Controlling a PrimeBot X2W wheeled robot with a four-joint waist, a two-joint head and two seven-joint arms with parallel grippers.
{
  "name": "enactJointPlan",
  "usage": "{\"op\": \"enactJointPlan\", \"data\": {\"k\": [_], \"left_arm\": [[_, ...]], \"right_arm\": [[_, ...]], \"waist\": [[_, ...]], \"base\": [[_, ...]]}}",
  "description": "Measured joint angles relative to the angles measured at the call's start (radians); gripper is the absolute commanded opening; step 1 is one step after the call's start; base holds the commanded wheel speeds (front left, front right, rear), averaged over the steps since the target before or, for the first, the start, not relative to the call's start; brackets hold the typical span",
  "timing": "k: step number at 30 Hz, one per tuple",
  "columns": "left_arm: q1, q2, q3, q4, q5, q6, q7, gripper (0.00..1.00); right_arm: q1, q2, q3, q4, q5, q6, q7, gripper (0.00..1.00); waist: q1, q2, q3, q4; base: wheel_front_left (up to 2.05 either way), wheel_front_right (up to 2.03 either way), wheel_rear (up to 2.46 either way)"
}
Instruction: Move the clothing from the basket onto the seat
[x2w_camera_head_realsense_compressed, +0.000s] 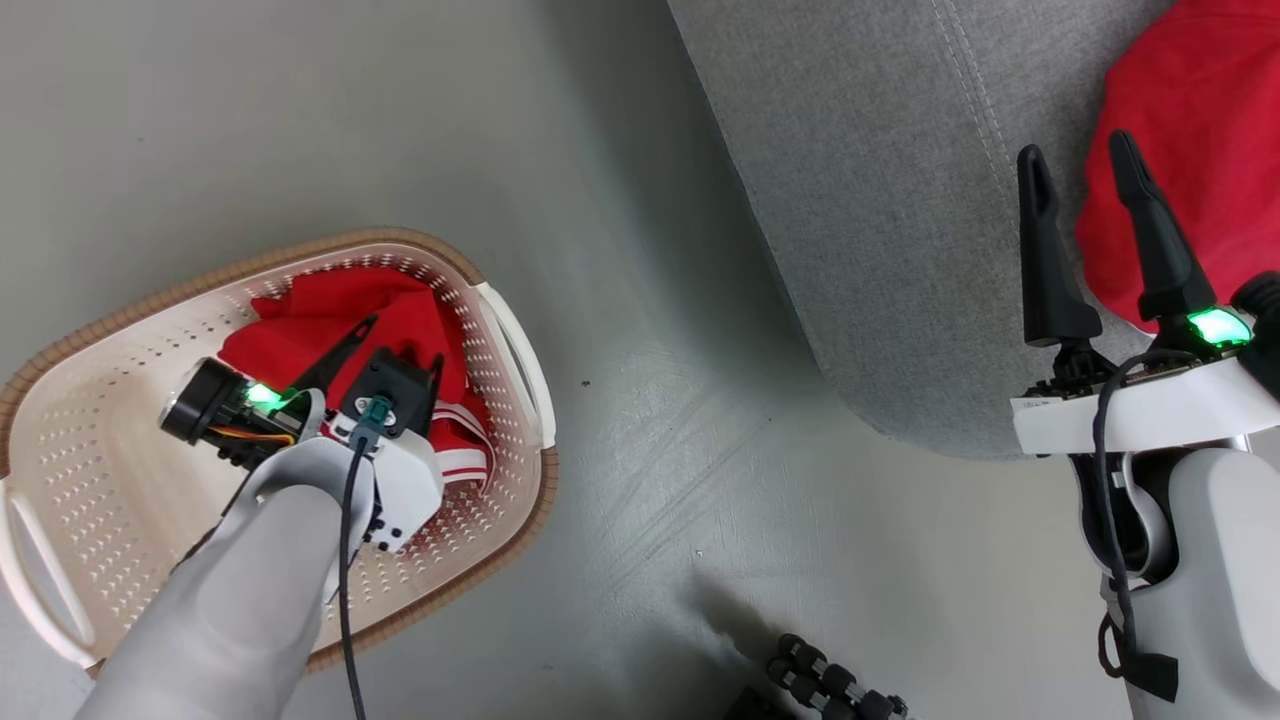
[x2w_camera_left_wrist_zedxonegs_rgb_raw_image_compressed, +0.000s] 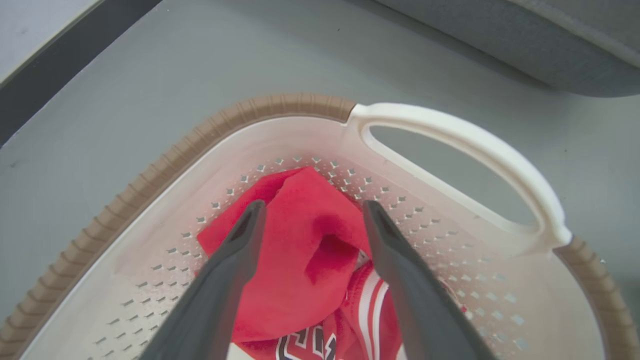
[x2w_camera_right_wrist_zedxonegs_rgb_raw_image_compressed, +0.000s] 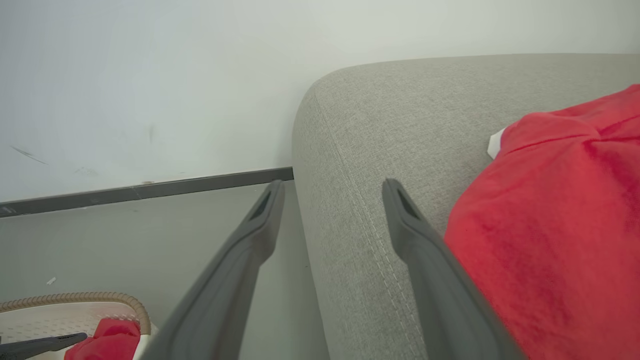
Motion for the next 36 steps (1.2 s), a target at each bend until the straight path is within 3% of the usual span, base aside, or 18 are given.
{"op": "enactJointPlan", "data": {"k": [17,18,21,22,36], "left_arm": [[-0.069,0.01,0.006,0.086,0.025,0.02,0.025,1.0],[-0.071,0.01,0.006,0.092,0.03,0.025,0.025,0.93],[-0.075,0.006,0.003,0.1,0.03,0.026,0.025,0.08],[-0.077,0.002,0.001,0.102,0.03,0.026,0.025,0.0],[-0.079,-0.034,-0.016,0.112,0.03,0.021,-0.016,0.0]], "right_arm": [[-0.049,0.0,0.02,0.003,0.021,0.0,0.0,1.0],[-0.049,0.0,0.021,0.004,0.021,0.0,0.0,1.0],[-0.049,0.0,0.022,0.004,0.021,0.0,0.0,1.0],[-0.05,0.0,0.021,0.005,0.021,0.0,0.0,1.0],[-0.088,0.0,0.021,0.021,0.017,0.0,0.0,1.0]], "waist": [[0.0001,0.0,0.058,-0.037],[0.0,0.0,0.06,-0.037],[0.0001,0.0,0.066,-0.038],[0.0,0.0,0.066,-0.037],[0.0,0.0,0.042,-0.01]], "base": [[0.0,0.0,0.0],[0.0,0.0,0.0],[0.0,0.0,0.0],[0.0,0.0,0.0],[0.0,0.0,0.0]]}}
